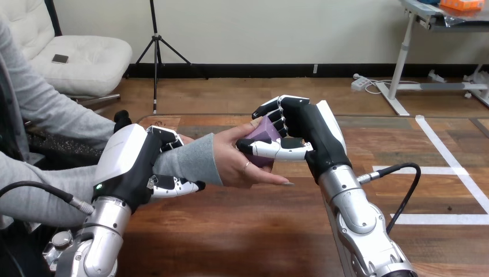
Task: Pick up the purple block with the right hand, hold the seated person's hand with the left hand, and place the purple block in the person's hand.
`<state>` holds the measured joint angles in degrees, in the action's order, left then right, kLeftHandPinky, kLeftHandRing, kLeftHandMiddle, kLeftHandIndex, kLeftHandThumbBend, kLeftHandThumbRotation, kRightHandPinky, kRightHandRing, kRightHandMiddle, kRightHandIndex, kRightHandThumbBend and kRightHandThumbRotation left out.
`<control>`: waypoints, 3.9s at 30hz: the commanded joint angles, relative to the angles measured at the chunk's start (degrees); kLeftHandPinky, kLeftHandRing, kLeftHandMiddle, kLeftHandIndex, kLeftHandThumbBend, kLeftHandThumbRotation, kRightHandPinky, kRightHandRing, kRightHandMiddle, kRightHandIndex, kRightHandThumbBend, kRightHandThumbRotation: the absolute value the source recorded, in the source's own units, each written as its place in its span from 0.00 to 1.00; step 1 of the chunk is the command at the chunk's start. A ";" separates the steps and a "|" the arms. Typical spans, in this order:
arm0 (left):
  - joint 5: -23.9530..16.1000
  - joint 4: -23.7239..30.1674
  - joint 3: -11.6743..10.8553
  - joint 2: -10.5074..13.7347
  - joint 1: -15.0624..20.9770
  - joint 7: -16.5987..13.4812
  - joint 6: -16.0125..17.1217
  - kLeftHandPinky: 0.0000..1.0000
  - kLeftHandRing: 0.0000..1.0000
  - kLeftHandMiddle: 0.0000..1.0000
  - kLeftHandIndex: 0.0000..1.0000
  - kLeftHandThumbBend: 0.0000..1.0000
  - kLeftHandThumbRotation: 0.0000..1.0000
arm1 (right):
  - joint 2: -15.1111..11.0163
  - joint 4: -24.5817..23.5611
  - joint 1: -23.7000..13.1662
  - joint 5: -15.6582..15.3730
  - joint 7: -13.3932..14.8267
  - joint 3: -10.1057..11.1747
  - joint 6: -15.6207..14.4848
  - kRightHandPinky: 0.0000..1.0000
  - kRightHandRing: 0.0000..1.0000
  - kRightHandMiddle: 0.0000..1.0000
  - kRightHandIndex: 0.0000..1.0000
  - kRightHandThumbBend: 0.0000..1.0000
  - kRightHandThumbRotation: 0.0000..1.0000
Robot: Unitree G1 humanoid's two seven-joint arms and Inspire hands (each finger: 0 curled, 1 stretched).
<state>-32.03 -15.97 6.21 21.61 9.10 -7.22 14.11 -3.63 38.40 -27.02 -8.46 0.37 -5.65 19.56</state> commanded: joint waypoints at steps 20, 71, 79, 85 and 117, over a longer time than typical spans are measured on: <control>-2.49 5.49 0.87 0.68 3.97 0.86 -0.11 0.38 0.45 0.49 0.49 0.67 0.11 | -0.08 -5.16 -0.53 2.04 -3.04 0.19 -2.34 0.41 0.46 0.49 0.52 0.90 0.13; -1.87 9.59 -0.45 2.80 0.75 4.30 -1.09 0.50 0.63 0.66 0.62 0.71 0.13 | -4.95 -10.02 2.18 3.55 -12.08 1.44 -3.96 0.57 0.62 0.63 0.65 1.00 0.69; -1.78 10.75 -0.77 3.28 -0.37 4.35 -1.03 0.54 0.66 0.69 0.64 0.71 0.15 | -5.79 -10.61 2.61 4.09 -12.84 1.66 -3.69 0.59 0.64 0.66 0.68 1.00 0.80; -1.96 11.23 -0.76 4.08 -1.04 4.13 -0.28 0.58 0.69 0.71 0.67 0.73 0.20 | -6.18 -10.78 2.84 4.72 -13.15 1.78 -3.02 0.59 0.66 0.67 0.68 1.00 0.85; 1.96 14.80 -1.65 5.13 -6.25 5.59 0.62 0.70 0.74 0.76 0.76 1.00 0.65 | -7.16 -17.34 5.67 6.06 -15.31 3.12 -5.35 0.63 0.71 0.71 0.72 1.00 0.93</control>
<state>-31.57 -4.55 6.07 26.10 2.38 -1.56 13.56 -9.55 24.90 -20.45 -3.91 -14.67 -4.16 14.38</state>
